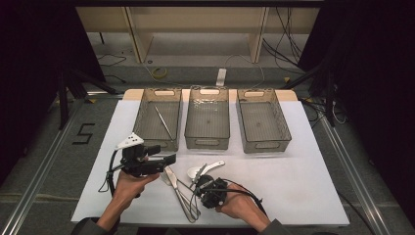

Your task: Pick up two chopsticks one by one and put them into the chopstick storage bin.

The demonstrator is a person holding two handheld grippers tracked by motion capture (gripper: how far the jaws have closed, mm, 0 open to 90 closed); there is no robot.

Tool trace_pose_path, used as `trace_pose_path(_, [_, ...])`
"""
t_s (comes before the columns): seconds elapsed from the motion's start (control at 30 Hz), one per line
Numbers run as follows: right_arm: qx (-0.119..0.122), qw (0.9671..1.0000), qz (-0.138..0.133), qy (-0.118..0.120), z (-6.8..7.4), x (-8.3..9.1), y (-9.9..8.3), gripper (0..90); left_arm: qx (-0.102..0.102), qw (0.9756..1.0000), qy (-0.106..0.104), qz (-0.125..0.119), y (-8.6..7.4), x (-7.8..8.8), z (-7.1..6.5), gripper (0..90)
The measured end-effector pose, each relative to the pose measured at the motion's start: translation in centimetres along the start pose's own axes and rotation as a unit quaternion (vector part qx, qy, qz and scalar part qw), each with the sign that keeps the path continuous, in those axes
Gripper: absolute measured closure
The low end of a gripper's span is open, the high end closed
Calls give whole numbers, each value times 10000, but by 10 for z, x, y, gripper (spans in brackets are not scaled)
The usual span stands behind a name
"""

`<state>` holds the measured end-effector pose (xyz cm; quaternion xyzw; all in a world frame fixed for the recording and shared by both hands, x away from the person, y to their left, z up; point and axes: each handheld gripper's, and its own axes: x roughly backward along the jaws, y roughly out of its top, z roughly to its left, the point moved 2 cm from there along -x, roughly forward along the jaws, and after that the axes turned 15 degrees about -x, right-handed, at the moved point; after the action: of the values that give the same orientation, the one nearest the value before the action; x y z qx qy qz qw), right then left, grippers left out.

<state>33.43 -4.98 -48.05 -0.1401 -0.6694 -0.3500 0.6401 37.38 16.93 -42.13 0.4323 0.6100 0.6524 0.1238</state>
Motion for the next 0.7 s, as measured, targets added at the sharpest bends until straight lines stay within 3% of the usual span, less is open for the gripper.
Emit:
trace_pose_path(0.47, [-127,9997,179,-70,-12,2,4,852,-26,10000,-9,8,0,0,-1,187])
trace_pose_path(0.7, [-19,9996,232,-178,-20,4,2,855,-10,10000,-13,6,0,0,-1,187])
